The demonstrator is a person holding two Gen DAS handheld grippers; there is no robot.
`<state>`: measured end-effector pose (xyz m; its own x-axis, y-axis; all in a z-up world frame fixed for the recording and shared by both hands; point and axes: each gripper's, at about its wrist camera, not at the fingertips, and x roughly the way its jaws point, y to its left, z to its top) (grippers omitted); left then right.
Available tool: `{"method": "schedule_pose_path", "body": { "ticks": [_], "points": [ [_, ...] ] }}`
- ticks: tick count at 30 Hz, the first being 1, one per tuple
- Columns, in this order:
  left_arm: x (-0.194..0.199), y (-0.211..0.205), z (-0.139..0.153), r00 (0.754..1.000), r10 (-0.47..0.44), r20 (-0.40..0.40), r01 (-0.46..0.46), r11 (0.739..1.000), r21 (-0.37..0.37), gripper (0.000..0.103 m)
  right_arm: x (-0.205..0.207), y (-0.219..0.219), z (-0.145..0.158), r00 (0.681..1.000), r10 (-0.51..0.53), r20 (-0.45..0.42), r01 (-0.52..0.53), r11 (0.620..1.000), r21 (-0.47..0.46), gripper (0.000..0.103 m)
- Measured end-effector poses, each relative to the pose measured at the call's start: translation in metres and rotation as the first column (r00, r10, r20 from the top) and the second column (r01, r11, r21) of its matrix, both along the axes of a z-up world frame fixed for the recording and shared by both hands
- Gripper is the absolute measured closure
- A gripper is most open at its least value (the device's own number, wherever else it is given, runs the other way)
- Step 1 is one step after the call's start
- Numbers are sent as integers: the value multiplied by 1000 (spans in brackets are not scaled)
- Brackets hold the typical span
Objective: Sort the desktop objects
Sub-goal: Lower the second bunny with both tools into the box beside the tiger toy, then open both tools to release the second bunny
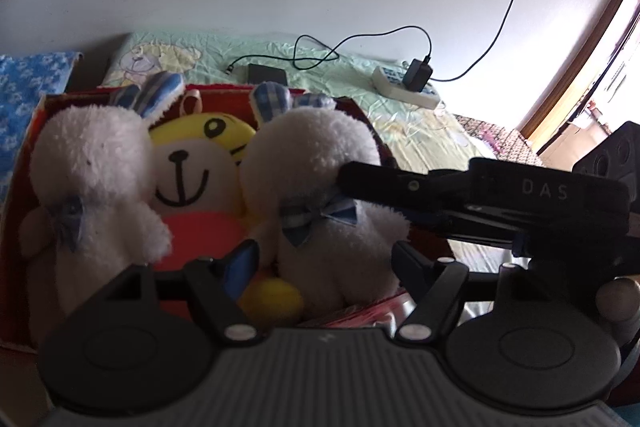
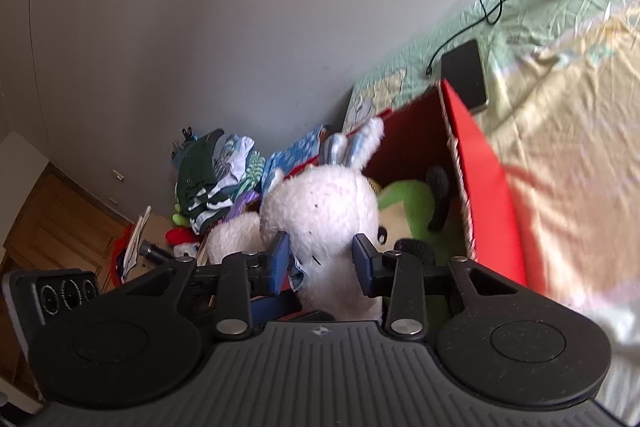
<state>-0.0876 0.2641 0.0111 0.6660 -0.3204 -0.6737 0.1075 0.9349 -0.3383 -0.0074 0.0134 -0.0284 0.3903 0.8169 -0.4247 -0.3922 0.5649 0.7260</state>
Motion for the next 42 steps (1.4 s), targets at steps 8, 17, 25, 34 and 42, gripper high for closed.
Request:
{"method": "schedule_pose_path", "body": {
  "ticks": [8,17,25,34,42],
  "points": [
    [9,-9,-2,996,58,-71,-52,995,90,28,-10,16,0,994,29,109,-17,993,-113,66],
    [1,-15,0,988,128,-87,-111,978,176,10,-24,11,4,992,-1,125,22,986,-162,61],
    [-11,-10,2,977,192,-96,-169,963,211,4,-34,7,6,993,-36,114,56,982,-178,58],
    [-24,-17,3,975,212,-68,-185,941,285,1,-49,6,5,990,-70,122,92,979,-182,54],
    [-26,-19,2,975,218,-55,-191,932,308,0,-56,5,3,984,-93,151,120,976,-183,55]
  ]
}}
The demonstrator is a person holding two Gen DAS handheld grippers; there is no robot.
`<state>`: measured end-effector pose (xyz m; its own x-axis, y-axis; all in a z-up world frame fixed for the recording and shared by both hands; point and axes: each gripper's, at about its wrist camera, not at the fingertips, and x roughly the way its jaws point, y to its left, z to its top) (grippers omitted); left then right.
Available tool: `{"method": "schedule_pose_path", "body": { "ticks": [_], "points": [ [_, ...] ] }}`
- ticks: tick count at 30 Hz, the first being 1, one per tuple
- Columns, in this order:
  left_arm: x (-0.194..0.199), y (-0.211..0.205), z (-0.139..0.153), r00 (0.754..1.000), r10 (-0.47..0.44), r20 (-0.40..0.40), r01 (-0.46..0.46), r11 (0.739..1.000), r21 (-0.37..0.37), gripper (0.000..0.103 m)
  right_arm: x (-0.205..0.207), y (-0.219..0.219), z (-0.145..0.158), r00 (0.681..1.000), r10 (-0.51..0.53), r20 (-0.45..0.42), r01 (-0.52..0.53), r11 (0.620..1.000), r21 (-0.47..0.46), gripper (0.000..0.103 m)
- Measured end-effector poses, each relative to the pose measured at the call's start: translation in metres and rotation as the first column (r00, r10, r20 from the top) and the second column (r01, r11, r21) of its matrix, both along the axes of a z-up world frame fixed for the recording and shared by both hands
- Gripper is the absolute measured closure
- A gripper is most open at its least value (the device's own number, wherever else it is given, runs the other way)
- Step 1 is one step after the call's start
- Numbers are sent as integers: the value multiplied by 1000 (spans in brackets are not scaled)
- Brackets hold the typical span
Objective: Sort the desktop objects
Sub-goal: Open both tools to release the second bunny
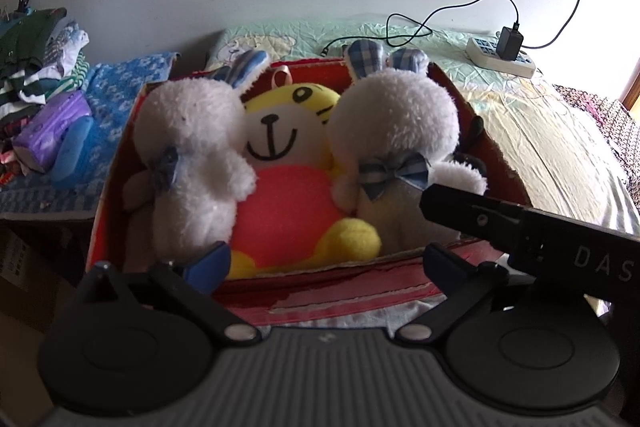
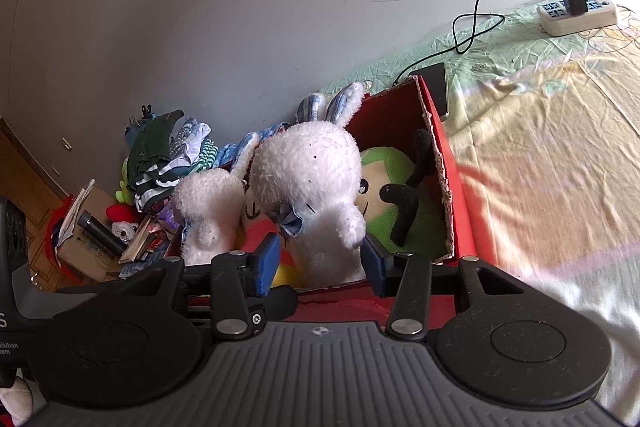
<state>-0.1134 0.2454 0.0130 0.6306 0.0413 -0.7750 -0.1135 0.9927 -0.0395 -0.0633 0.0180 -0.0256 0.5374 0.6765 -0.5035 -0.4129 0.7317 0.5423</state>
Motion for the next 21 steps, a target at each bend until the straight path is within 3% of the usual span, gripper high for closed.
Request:
{"method": "schedule_pose_path", "body": {
  "ticks": [13,19,21],
  "points": [
    [3,-1,0,999,-27,-25,27,1000,-10,0,-1,2,2,1000,-4,-1,4,1000,-20,57],
    [9,-15,-7,997,-50,-64,56,994,90,1,-6,9,4,999,0,42,3,998,-68,55],
    [9,-15,-7,997,-48,-62,54,994,93,1,-8,9,4,999,-3,51,7,998,-70,53]
  ]
}}
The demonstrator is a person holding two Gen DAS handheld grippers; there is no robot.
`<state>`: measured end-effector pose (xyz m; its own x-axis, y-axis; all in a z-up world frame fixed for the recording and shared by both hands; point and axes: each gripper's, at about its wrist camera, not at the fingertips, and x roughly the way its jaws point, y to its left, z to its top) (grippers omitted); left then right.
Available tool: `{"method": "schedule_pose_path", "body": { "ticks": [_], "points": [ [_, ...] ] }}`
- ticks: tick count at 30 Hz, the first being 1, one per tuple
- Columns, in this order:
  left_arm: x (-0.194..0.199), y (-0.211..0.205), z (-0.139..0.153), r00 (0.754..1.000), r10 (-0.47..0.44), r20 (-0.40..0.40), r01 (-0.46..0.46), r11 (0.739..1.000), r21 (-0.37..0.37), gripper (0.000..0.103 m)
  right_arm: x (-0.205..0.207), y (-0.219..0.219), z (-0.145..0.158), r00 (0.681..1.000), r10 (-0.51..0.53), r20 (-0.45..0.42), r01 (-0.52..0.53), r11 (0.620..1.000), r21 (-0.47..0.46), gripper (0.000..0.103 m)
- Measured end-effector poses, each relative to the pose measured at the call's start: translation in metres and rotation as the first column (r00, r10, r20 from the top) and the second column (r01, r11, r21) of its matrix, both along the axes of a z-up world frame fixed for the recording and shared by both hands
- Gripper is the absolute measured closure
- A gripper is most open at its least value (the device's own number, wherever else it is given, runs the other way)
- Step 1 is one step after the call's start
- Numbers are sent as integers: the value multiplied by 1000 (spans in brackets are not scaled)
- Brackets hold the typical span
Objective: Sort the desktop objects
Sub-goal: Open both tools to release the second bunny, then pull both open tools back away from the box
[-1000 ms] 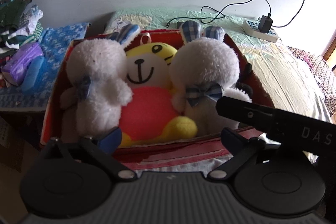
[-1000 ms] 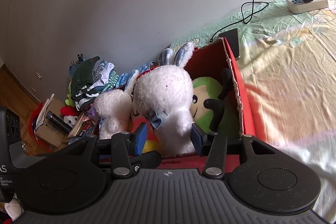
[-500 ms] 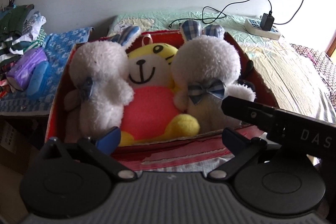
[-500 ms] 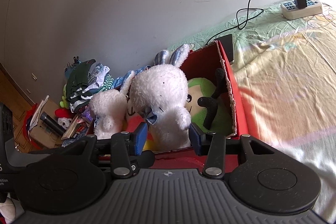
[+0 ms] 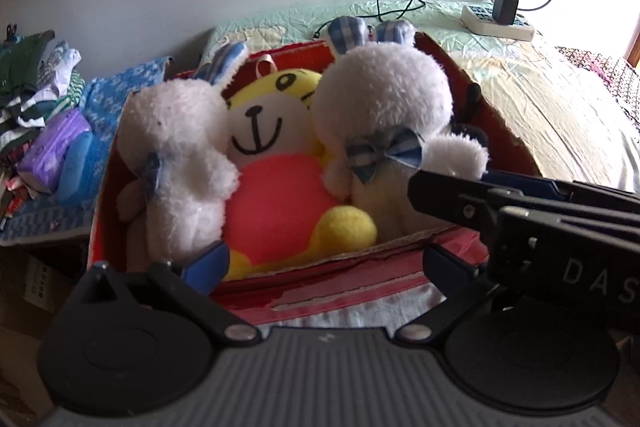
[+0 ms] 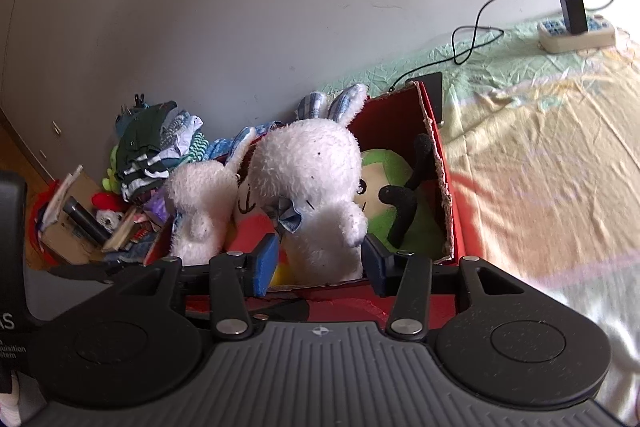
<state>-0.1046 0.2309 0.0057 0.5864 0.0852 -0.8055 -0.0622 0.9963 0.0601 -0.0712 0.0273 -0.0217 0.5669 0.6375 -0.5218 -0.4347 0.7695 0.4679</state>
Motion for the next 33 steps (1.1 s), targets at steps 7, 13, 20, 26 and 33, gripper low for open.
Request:
{"method": "schedule_pose_path", "body": {
  "ticks": [7,13,20,26,33],
  "points": [
    [-2,9,11,1000,23,8,-23,997,-69,1,-1,-7,8,1000,11,-29,-9,997,71,43],
    [-9,13,25,996,74,56,-72,996,-46,1,-4,-10,21,1000,-13,11,12,996,90,41],
    [-7,24,31,990,135,51,-134,991,-10,1,-3,-2,23,998,-58,14,58,998,5,41],
    [-9,31,32,983,182,35,-183,983,23,1,-4,9,30,996,-84,27,86,991,-102,39],
    [-10,40,30,969,245,-5,-245,969,30,1,-9,19,29,997,-79,19,81,976,-200,39]
  ]
}}
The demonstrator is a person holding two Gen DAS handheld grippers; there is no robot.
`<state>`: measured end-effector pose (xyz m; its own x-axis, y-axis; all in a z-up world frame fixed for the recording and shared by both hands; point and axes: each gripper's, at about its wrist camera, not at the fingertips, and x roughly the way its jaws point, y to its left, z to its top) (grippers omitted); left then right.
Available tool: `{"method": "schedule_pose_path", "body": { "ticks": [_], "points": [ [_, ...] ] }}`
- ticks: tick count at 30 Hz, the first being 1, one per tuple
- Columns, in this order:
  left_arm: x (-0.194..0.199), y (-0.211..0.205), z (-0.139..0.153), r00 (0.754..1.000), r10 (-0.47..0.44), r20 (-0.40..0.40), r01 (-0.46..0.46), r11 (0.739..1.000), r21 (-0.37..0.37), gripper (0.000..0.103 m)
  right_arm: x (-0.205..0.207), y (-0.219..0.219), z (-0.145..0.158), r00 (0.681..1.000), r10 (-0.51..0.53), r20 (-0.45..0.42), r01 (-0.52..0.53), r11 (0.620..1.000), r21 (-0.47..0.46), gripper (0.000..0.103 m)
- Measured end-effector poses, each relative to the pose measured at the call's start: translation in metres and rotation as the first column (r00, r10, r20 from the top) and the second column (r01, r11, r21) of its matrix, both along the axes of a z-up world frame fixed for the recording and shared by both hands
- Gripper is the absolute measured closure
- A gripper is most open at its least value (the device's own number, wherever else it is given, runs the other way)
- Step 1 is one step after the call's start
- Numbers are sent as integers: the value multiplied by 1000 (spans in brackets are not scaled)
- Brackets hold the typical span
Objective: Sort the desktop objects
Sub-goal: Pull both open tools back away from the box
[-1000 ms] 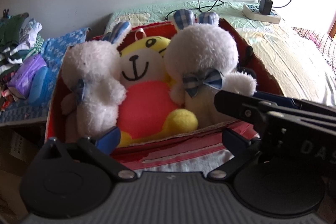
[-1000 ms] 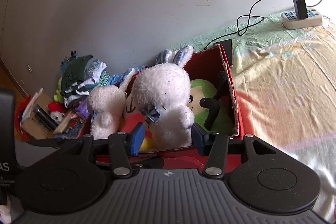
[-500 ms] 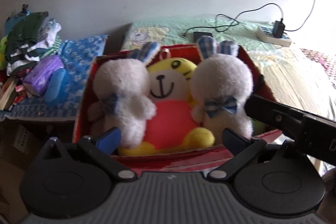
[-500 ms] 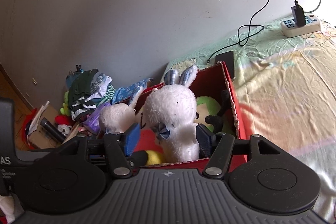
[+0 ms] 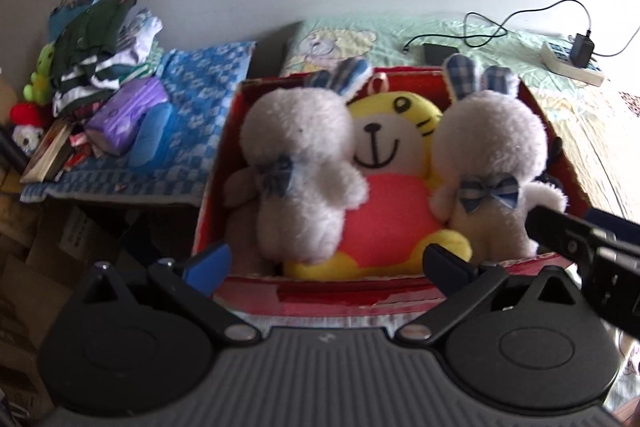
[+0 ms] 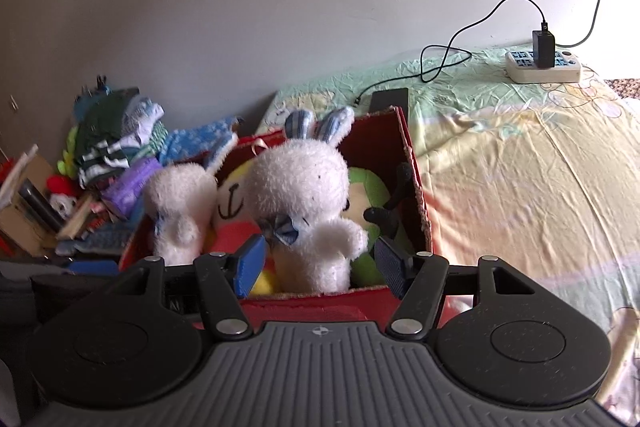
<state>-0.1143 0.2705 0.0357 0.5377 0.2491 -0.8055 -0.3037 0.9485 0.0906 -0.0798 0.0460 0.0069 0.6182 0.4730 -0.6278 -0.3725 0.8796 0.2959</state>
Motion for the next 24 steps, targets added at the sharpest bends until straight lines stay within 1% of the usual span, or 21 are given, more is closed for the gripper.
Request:
{"method": "schedule_pose_path", "body": {
  "ticks": [4,7,11,14,16,24],
  "points": [
    [-4,-4,0,999,32,-12,-31,999,39,1,2,-2,-1,1000,5,-6,-5,1000,-9,39],
    [-7,-7,1,999,46,-17,-46,999,30,1,4,-5,2,1000,11,-3,-11,1000,2,39],
    [-12,-17,5,999,51,-12,-51,999,4,1,5,-15,6,1000,-9,18,9,1000,7,38],
    [-16,-37,8,1000,30,8,-30,1000,0,1,8,-29,6,1000,-29,6,29,1000,-1,36],
    [-15,-53,8,1000,6,16,-6,1000,-7,1,11,-41,6,999,-53,-4,52,998,-21,35],
    [2,-120,0,996,-78,-31,77,996,-39,1,19,-98,-1,992,-121,-41,117,990,-81,34]
  ]
}}
